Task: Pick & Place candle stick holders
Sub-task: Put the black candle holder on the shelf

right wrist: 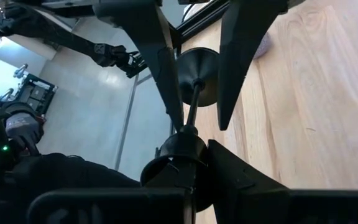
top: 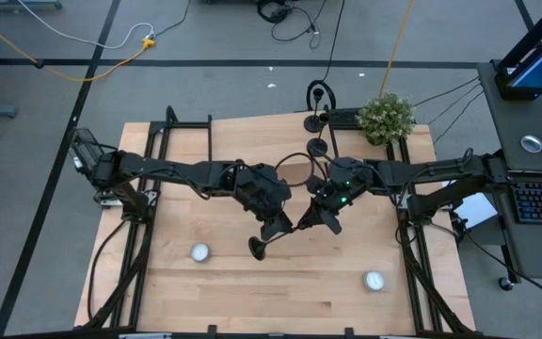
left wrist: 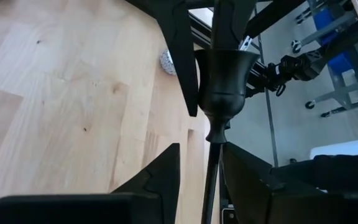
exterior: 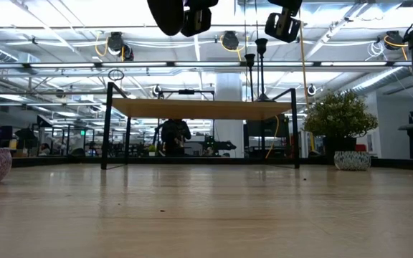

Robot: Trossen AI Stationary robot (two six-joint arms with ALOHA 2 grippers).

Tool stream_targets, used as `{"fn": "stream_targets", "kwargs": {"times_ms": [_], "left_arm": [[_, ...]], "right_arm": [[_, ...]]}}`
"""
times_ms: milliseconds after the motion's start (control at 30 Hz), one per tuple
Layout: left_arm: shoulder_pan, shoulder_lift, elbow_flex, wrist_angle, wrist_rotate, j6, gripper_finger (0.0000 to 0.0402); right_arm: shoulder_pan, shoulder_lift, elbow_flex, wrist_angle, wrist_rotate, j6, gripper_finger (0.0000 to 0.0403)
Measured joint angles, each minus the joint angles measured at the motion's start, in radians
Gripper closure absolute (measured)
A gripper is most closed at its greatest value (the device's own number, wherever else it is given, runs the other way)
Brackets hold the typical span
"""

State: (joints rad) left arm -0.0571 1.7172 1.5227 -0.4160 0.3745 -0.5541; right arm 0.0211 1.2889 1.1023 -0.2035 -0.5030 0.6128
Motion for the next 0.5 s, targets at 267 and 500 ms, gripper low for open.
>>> {"fn": "stream_targets", "kwargs": {"times_ms": [267, 500], "left_arm": [[-0.001, 0.0, 0.0, 0.003, -0.009, 0.013, 0.0282], [-0.002, 0.035, 0.001, 0.029, 0.001, 0.01, 0.0282]], "right_arm": [[0.0, 0.0, 0.0, 0.002, 0.0, 0.0, 0.039], [0.0, 0.0, 0.0, -0.001, 0.001, 0.0, 0.039]]}}
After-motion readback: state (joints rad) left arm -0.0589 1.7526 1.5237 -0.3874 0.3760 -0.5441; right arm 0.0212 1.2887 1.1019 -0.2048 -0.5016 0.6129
